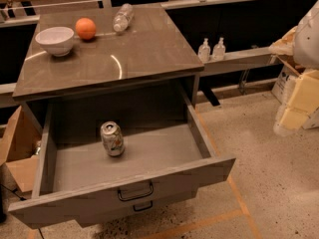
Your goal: Pick 7up can from top drawer and place on counter
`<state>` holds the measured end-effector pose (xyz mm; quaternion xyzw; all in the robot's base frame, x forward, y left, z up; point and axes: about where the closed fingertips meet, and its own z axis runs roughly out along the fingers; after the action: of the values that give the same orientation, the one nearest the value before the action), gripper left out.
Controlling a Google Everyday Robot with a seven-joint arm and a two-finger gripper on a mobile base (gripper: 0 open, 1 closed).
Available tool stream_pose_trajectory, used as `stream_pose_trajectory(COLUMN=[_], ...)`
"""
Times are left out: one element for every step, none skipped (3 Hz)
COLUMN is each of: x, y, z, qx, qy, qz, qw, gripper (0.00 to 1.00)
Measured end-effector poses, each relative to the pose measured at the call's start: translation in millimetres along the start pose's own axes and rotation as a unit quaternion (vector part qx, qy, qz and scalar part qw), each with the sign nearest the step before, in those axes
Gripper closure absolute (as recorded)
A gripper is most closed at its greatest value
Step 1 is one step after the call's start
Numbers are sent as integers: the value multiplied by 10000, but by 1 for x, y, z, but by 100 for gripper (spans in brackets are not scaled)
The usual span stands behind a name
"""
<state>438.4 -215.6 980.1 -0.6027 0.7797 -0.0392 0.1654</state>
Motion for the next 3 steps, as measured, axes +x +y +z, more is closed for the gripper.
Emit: stream_pose_trajectory(x=[0,-13,-36], y=[0,6,8], z=[0,21,56], qx=[1,-162,-450], qy=[0,-728,-1625], qz=[0,211,278], qw=[10000,9970,9853], gripper=[0,0,0])
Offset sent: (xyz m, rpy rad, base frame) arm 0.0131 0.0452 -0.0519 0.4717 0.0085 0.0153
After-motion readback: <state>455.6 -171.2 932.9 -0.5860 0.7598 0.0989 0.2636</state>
